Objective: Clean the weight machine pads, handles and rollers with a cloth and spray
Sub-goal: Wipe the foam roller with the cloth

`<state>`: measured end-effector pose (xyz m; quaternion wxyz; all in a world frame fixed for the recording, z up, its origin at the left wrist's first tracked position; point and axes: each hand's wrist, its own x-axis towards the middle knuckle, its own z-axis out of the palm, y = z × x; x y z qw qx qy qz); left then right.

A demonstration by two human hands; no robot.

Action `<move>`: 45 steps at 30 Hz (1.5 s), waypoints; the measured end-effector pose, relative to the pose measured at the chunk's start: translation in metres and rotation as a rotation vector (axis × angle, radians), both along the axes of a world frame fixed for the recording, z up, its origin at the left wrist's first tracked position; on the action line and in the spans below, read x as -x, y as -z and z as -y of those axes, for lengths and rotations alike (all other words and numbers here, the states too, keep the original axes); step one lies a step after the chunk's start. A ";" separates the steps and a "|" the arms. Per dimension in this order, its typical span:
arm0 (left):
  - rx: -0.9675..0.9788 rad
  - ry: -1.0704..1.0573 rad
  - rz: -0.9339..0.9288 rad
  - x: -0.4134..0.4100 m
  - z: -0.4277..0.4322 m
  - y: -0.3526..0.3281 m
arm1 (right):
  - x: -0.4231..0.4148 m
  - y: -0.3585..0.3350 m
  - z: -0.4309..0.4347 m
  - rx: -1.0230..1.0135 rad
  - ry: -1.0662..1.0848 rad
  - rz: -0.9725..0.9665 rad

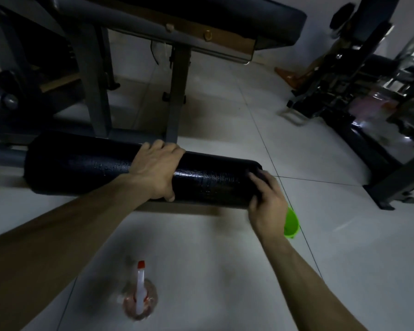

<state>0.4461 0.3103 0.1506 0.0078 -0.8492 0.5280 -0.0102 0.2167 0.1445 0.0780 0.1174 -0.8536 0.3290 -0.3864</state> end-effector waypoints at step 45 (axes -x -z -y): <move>0.473 -0.116 -0.124 -0.080 -0.136 0.041 | -0.156 -0.020 -0.146 -0.011 -0.301 -0.118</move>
